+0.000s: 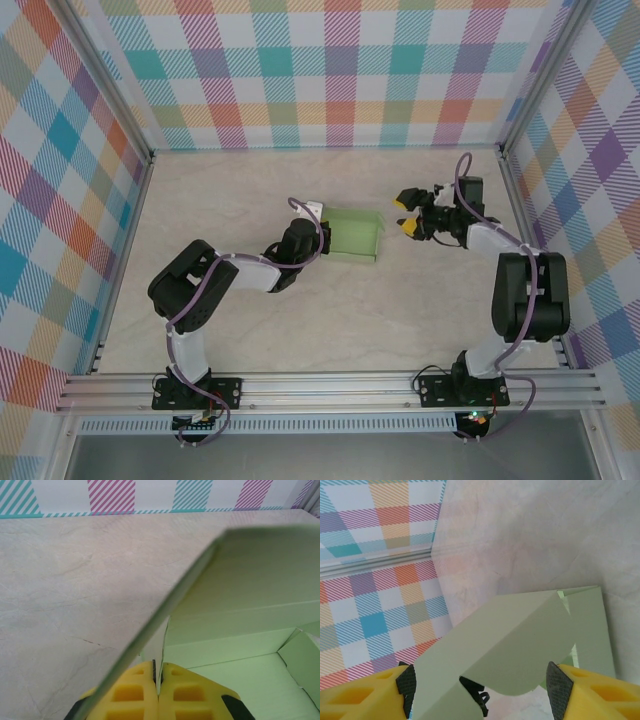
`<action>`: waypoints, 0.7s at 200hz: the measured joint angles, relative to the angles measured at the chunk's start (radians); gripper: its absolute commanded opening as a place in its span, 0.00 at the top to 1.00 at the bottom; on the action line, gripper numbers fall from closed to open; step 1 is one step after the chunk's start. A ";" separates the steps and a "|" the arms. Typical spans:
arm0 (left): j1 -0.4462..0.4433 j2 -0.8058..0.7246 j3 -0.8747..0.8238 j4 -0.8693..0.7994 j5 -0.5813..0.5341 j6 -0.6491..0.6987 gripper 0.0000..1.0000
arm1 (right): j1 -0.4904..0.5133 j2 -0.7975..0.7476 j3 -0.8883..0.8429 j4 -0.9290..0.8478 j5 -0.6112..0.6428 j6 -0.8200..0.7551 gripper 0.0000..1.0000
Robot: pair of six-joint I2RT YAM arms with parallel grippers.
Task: Fold the paper box
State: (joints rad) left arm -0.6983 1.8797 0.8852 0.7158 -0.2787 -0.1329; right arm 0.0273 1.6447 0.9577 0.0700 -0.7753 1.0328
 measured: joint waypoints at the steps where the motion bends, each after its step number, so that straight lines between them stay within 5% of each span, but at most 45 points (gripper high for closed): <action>1: 0.000 0.000 0.000 0.000 0.000 0.000 1.00 | 0.002 0.003 0.000 0.003 -0.001 0.004 0.28; 106: 0.000 0.010 0.010 -0.005 -0.004 0.000 1.00 | 0.126 0.113 0.002 0.124 0.010 0.192 0.28; 140: 0.000 0.011 0.012 -0.005 -0.013 0.000 1.00 | 0.141 0.137 0.016 0.121 0.034 0.200 0.44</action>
State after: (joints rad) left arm -0.6979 1.8904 0.8970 0.7109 -0.2913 -0.1326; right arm 0.1684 1.7813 0.9737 0.1905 -0.7410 1.2331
